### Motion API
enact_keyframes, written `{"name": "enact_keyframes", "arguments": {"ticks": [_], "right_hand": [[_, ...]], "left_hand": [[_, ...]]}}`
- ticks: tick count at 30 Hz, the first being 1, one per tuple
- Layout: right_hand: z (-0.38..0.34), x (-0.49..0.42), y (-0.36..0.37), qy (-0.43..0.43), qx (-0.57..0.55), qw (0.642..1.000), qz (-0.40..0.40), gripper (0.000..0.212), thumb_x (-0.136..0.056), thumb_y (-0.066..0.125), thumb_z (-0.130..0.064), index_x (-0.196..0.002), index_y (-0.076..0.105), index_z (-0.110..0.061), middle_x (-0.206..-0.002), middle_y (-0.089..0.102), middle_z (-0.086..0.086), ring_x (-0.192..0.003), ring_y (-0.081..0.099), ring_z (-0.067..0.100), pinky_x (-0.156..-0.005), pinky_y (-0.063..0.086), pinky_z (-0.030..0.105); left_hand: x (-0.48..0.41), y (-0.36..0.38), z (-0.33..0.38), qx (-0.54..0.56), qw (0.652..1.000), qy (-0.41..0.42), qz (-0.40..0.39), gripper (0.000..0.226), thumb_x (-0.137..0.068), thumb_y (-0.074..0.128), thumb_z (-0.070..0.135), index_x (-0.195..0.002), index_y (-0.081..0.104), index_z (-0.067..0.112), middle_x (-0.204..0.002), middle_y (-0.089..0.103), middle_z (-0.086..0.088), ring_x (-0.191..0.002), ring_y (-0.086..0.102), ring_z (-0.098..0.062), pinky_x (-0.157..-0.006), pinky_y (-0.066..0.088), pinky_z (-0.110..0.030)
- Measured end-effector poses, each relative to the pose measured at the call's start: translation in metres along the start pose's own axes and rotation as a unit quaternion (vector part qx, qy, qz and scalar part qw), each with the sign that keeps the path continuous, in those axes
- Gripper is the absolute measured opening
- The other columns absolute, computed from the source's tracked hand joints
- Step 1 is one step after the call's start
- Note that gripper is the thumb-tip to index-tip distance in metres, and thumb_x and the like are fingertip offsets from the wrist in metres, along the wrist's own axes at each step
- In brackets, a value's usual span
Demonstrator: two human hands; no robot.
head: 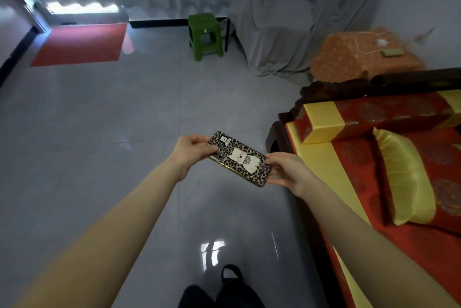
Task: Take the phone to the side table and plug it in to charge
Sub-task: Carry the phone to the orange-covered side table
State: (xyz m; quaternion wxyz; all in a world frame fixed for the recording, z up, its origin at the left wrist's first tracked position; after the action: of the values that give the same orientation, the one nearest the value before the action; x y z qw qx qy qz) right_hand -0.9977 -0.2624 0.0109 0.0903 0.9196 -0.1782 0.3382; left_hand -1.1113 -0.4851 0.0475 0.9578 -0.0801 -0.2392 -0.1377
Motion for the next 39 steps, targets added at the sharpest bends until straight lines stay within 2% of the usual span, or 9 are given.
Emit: {"name": "enact_keyframes", "arguments": {"ticks": [8,12,17,20,26,29,34,37,39], "right_hand": [[-0.099,-0.134,0.064,0.001,0.01,1.0,-0.001,0.005,-0.08,0.067,-0.007,-0.078,0.071,-0.009,-0.07,0.069,0.008,-0.053,0.066,0.015,-0.055,0.059,0.033],[-0.151,-0.206,0.074,0.004,-0.03,0.997,0.065,0.004,-0.079,0.069,-0.006,-0.077,0.07,-0.01,-0.064,0.069,0.005,-0.046,0.064,0.011,-0.05,0.057,0.031],[-0.218,-0.273,0.062,0.008,-0.092,0.988,0.128,0.004,-0.078,0.07,-0.007,-0.076,0.07,-0.011,-0.06,0.067,0.002,-0.044,0.064,0.01,-0.046,0.055,0.027],[-0.255,-0.307,0.043,-0.005,-0.119,0.98,0.157,0.003,-0.077,0.071,-0.008,-0.081,0.07,-0.008,-0.069,0.065,0.006,-0.042,0.061,0.01,-0.047,0.055,0.028],[-0.342,-0.385,-0.017,-0.036,-0.161,0.962,0.219,0.002,-0.08,0.068,-0.006,-0.078,0.068,-0.006,-0.069,0.061,0.008,-0.045,0.057,0.012,-0.039,0.051,0.023],[-0.386,-0.426,-0.053,-0.047,-0.203,0.95,0.233,0.012,-0.08,0.068,-0.006,-0.092,0.066,-0.002,-0.075,0.06,0.01,-0.049,0.056,0.013,-0.034,0.046,0.02],[-0.433,-0.473,-0.111,-0.034,-0.241,0.929,0.277,0.007,-0.08,0.068,-0.008,-0.087,0.068,-0.007,-0.08,0.065,0.01,-0.063,0.062,0.018,-0.046,0.055,0.027],[-0.451,-0.492,-0.15,-0.026,-0.263,0.916,0.302,0.015,-0.079,0.07,-0.008,-0.093,0.067,-0.004,-0.078,0.065,0.01,-0.059,0.063,0.018,-0.044,0.054,0.027],[-0.462,-0.507,-0.181,-0.026,-0.27,0.905,0.327,0.007,-0.078,0.072,-0.009,-0.083,0.068,-0.008,-0.074,0.065,0.007,-0.052,0.062,0.014,-0.042,0.053,0.025]], "left_hand": [[-0.158,-0.049,0.062,-0.004,1.0,-0.023,-0.015,0.036,-0.077,0.068,-0.004,-0.113,0.06,-0.007,-0.078,0.063,-0.005,-0.067,0.062,-0.009,-0.071,0.051,-0.02],[-0.255,-0.046,0.122,-0.029,0.998,-0.01,-0.059,0.038,-0.079,0.067,-0.003,-0.116,0.06,-0.007,-0.092,0.065,-0.015,-0.075,0.06,-0.015,-0.075,0.049,-0.021],[-0.357,-0.016,0.199,-0.081,0.991,0.0,-0.108,0.034,-0.08,0.066,-0.003,-0.112,0.061,-0.009,-0.081,0.063,-0.009,-0.074,0.059,-0.014,-0.068,0.05,-0.017],[-0.414,0.015,0.231,-0.107,0.985,-0.007,-0.136,0.035,-0.08,0.066,-0.003,-0.113,0.061,-0.012,-0.091,0.062,-0.015,-0.086,0.058,-0.021,-0.074,0.048,-0.022],[-0.523,0.099,0.308,-0.125,0.975,0.029,-0.183,0.032,-0.079,0.065,-0.003,-0.111,0.062,-0.01,-0.08,0.062,-0.008,-0.073,0.057,-0.013,-0.066,0.049,-0.017],[-0.576,0.148,0.35,-0.14,0.968,0.044,-0.205,0.033,-0.079,0.066,-0.003,-0.112,0.062,-0.008,-0.081,0.063,-0.008,-0.073,0.059,-0.011,-0.065,0.051,-0.013],[-0.646,0.238,0.411,-0.144,0.955,0.06,-0.251,0.034,-0.079,0.067,-0.001,-0.111,0.061,0.011,-0.08,0.062,0.0,-0.068,0.061,-0.004,-0.053,0.048,-0.003],[-0.677,0.292,0.429,-0.18,0.94,0.07,-0.281,0.036,-0.08,0.067,0.0,-0.115,0.063,0.0,-0.097,0.067,-0.013,-0.085,0.064,-0.016,-0.079,0.053,-0.02],[-0.7,0.33,0.438,-0.192,0.932,0.072,-0.3,0.04,-0.079,0.067,0.0,-0.119,0.062,-0.004,-0.101,0.066,-0.015,-0.085,0.061,-0.018,-0.082,0.051,-0.026]]}}
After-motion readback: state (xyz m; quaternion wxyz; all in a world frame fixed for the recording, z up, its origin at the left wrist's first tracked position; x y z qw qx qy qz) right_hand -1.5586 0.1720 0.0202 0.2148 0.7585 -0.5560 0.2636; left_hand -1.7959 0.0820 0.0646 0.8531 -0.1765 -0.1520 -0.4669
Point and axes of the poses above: each hand's wrist, its own x-axis away from the middle knuckle, its own y-axis out of the palm, z = x × y, the point moved 9 cm from there along -x, towards the middle knuckle
